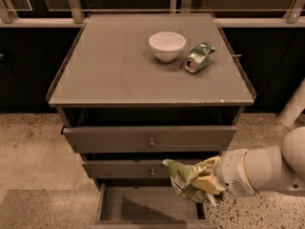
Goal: Place green jalapeno chip bag into bottom drawer
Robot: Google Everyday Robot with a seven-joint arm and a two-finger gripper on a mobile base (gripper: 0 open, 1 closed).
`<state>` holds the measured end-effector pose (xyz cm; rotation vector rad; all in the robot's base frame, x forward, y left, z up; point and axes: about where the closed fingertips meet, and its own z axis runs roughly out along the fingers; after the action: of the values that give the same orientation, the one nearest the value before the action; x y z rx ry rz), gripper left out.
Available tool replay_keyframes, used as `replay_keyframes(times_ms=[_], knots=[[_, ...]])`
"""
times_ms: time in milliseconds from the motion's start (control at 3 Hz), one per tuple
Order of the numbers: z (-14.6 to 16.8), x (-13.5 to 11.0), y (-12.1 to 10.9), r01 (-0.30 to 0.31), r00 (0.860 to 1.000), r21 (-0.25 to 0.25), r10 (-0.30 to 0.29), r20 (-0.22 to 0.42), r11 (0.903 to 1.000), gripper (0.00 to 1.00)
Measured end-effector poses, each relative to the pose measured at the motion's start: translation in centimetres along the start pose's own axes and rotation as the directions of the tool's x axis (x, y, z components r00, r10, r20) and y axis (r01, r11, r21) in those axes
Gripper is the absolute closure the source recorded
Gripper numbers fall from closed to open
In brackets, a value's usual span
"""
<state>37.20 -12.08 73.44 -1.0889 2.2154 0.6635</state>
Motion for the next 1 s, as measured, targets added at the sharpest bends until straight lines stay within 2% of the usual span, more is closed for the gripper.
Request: replay_keyframes(times_ms=[333,667,1000], knots=[[-0.8,0.3,0.5,-0.010,1.000,0.015,0.010,0.014,0.9998,1.00],[-1.5,1.9,-0.8,-0.057,0.997,0.049,0.054,0.052,0.9971,1.00],[0.3,7.5,-5.4,-0.196,0.972,0.054,0.186,0.145,0.9792,1.00]])
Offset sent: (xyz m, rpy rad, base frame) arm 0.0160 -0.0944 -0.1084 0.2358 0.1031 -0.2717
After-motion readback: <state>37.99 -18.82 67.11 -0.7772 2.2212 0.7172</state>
